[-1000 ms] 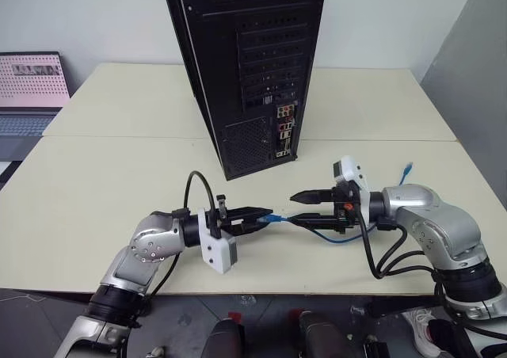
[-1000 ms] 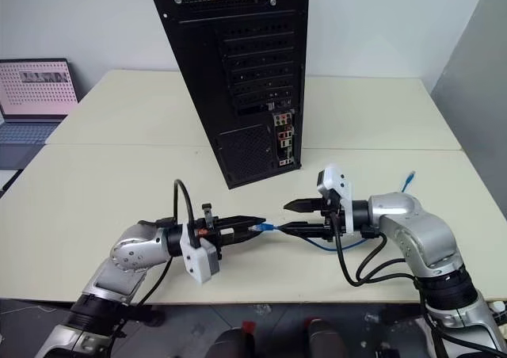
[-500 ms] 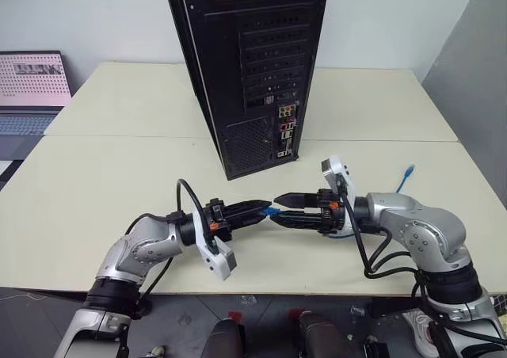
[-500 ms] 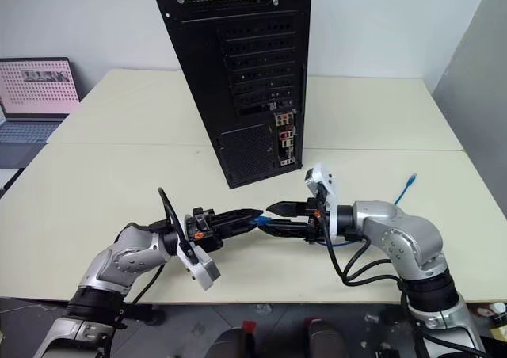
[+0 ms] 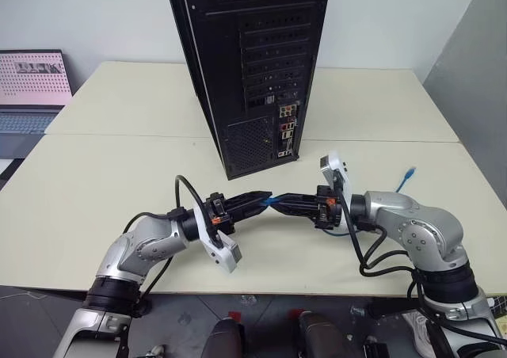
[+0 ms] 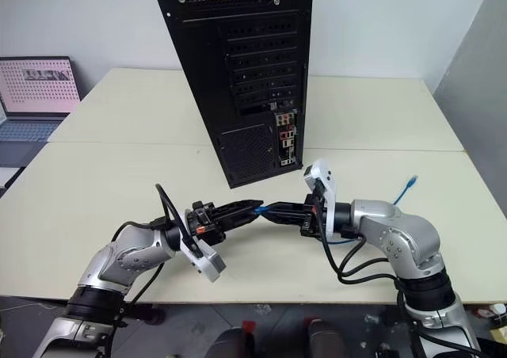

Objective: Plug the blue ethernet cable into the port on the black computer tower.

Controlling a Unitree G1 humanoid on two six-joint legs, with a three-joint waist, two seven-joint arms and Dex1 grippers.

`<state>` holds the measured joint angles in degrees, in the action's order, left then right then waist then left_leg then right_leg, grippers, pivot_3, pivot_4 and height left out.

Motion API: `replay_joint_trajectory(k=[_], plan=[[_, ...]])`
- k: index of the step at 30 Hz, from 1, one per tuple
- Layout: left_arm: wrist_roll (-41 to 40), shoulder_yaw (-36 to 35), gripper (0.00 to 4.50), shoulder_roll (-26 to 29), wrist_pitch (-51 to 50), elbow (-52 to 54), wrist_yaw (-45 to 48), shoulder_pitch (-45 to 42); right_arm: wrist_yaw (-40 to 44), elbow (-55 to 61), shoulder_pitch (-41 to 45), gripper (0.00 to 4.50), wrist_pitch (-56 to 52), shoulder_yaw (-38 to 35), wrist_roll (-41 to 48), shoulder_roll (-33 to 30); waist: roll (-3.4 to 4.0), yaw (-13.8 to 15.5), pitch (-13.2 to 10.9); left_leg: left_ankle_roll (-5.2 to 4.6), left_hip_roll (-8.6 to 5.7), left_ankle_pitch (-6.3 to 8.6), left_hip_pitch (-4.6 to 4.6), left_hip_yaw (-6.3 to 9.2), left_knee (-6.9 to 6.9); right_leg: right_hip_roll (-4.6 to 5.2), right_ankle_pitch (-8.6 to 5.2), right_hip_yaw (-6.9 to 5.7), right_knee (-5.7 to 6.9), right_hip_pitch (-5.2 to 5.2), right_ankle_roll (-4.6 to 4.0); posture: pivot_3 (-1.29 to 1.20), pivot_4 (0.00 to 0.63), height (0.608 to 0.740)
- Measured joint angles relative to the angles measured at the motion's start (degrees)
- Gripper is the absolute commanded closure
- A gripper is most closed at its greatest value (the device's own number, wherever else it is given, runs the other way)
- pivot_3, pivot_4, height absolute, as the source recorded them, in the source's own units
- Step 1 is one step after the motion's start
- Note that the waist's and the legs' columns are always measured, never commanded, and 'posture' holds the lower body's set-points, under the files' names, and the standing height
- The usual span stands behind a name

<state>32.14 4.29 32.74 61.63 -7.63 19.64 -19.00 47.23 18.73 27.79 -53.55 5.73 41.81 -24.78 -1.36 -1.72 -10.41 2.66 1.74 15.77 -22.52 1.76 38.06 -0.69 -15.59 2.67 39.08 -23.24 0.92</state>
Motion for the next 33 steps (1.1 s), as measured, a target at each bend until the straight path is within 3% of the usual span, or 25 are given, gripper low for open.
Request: replay_joint_trajectory(k=[6,8,13,17,21,25,29,33], plan=[[0.4,0.5,4.20,0.9,-0.1,0.2,-1.3,0.2,0.2,-0.4,0.1,4.48,-0.1,0.1,0.1,0.2,0.00,0.0,0.0,0.00,0.00,0.00,-0.01,0.02,0.00,0.01,0.00,-0.02,0.00,0.00,0.00,0.00,0.150,0.740],[0.3,0.7,3.50,0.9,-0.5,0.2,-1.6,0.3,0.3,-0.7,0.5,4.48,-0.3,0.1,0.1,0.2,0.00,0.0,0.0,0.00,0.00,0.00,-0.01,0.03,0.00,0.02,0.00,-0.04,0.00,0.00,0.00,0.00,0.150,0.740],[-1.0,2.3,2.39,1.8,-4.8,0.2,-0.7,0.6,0.0,-1.2,0.8,4.49,-0.3,0.0,0.0,-0.3,0.00,0.0,0.0,-0.01,0.00,0.00,-0.03,0.05,0.00,0.02,0.00,-0.07,0.00,0.00,0.00,0.00,0.150,0.740],[-10.2,2.5,1.55,3.0,-13.3,0.5,3.8,4.6,-2.5,-0.8,-0.1,4.49,0.6,-1.9,-0.3,-0.5,0.02,-0.1,0.0,-0.01,0.06,0.00,-0.04,0.08,-0.01,0.02,0.00,-0.09,-0.01,-0.01,-0.01,0.00,0.150,0.740],[-29.0,2.7,0.68,1.4,-36.2,10.5,12.0,11.3,-9.6,1.4,-2.0,4.49,5.2,-4.6,-3.6,2.1,0.02,-0.1,0.0,0.00,0.07,-0.01,-0.12,0.17,0.03,0.08,-0.01,-0.14,0.01,-0.02,0.00,0.00,0.150,0.740],[-42.9,1.8,0.62,-2.5,-61.0,23.7,11.3,11.3,-18.6,3.1,-2.1,4.49,10.5,-3.2,-9.1,9.1,0.02,-0.1,0.0,0.01,0.02,-0.02,-0.15,0.35,0.06,0.01,-0.01,-0.19,0.05,-0.02,0.01,0.00,0.150,0.740],[-48.4,-0.1,0.62,-4.4,-77.2,30.3,7.2,9.9,-28.8,2.8,-3.0,4.49,17.2,1.3,-18.8,15.7,0.02,-0.1,0.0,0.02,-0.04,-0.03,-0.13,0.51,0.04,-0.04,-0.01,-0.18,0.04,-0.03,0.01,0.00,0.150,0.740],[-49.7,-0.1,0.62,-4.8,-85.4,34.3,5.6,8.6,-37.5,0.4,-4.0,4.49,21.9,4.3,-26.5,21.6,0.02,-0.1,0.0,0.05,-0.04,-0.04,-0.14,0.54,0.04,-0.03,-0.01,-0.17,0.03,-0.04,0.00,0.00,0.150,0.740]])
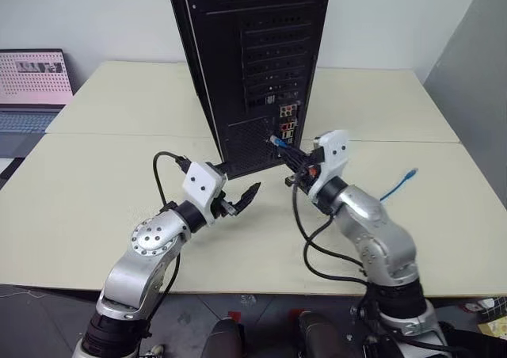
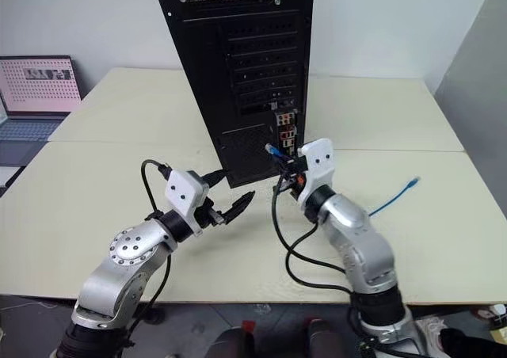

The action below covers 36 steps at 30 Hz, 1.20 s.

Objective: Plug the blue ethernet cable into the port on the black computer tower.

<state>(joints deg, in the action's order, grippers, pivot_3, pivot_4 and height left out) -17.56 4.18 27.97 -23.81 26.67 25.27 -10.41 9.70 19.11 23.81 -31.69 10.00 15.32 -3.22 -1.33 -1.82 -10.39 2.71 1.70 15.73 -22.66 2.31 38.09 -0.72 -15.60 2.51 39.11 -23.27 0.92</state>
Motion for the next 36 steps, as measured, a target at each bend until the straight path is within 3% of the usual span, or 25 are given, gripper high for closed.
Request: replay_joint_trajectory(k=[12,36], plan=[[1.0,-0.1,0.62,1.1,-2.4,0.8,1.1,-1.0,-9.8,-10.2,4.3,4.49,4.1,-1.8,-7.7,6.2,0.01,0.0,0.0,0.01,-0.02,0.00,0.01,-0.02,-0.03,0.00,-0.01,0.02,0.00,-0.03,-0.05,0.00,0.150,0.740],[1.3,-2.4,0.62,1.2,-2.6,-2.1,4.0,-3.8,-11.0,-15.8,7.8,4.50,6.1,-4.5,-9.1,9.2,0.01,0.0,0.0,0.00,-0.02,0.00,0.00,-0.04,-0.04,0.02,-0.01,0.02,-0.01,-0.03,-0.05,0.00,0.150,0.740]])
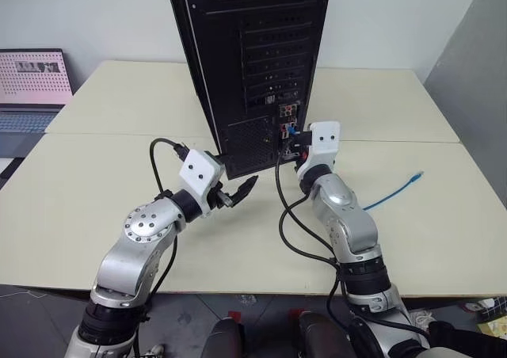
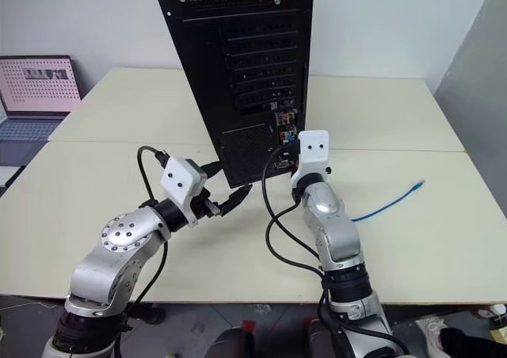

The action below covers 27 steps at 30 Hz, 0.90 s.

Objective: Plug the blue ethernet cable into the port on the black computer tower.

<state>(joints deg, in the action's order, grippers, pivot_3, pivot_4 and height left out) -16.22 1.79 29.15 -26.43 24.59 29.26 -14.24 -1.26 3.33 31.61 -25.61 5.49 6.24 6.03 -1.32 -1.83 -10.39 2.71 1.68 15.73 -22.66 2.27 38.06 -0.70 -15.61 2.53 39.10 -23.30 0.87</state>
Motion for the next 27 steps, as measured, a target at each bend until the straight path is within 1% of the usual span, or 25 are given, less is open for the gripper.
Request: replay_joint_trajectory(k=[12,27], plan=[[0.9,0.0,0.62,0.0,0.7,-0.5,0.4,-0.1,0.0,-0.9,0.6,4.50,-1.1,-0.9,0.1,1.5,0.00,-0.1,0.0,0.00,0.00,0.00,0.03,0.00,0.00,-0.01,0.01,0.02,0.01,0.00,-0.01,0.00,0.150,0.740],[1.1,-0.1,0.62,0.0,0.8,-0.7,1.0,-0.1,0.6,-0.8,0.6,4.50,-2.0,0.2,-0.9,1.4,0.01,-0.2,0.0,0.00,0.01,0.00,0.03,0.00,-0.02,-0.01,0.01,0.03,0.00,-0.03,-0.02,0.00,0.150,0.740]])
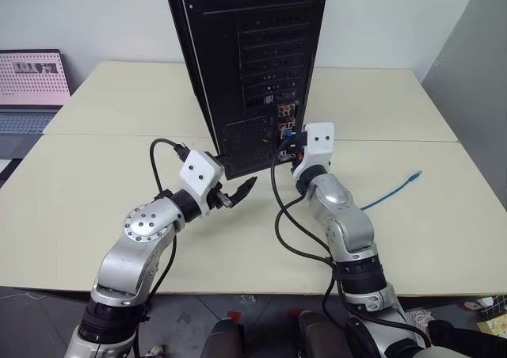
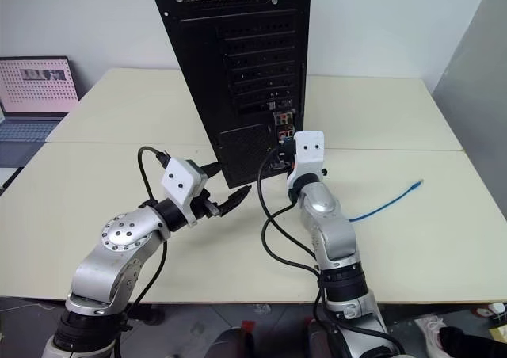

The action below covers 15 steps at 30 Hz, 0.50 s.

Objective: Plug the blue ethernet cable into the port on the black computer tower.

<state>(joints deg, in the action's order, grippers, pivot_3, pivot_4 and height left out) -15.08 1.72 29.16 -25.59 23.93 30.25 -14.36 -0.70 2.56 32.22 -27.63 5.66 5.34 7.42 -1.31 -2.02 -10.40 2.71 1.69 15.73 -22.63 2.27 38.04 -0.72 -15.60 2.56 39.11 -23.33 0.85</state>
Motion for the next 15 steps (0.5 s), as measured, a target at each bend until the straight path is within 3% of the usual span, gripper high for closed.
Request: replay_joint_trajectory(k=[15], plan=[[0.4,0.0,0.62,0.0,0.0,-0.1,0.3,0.0,-1.8,0.9,1.6,4.50,-4.3,-2.1,3.2,0.5,0.00,0.0,0.0,0.00,0.00,0.00,0.01,0.00,0.00,0.00,0.01,0.01,0.01,-0.01,-0.01,0.00,0.150,0.740]])
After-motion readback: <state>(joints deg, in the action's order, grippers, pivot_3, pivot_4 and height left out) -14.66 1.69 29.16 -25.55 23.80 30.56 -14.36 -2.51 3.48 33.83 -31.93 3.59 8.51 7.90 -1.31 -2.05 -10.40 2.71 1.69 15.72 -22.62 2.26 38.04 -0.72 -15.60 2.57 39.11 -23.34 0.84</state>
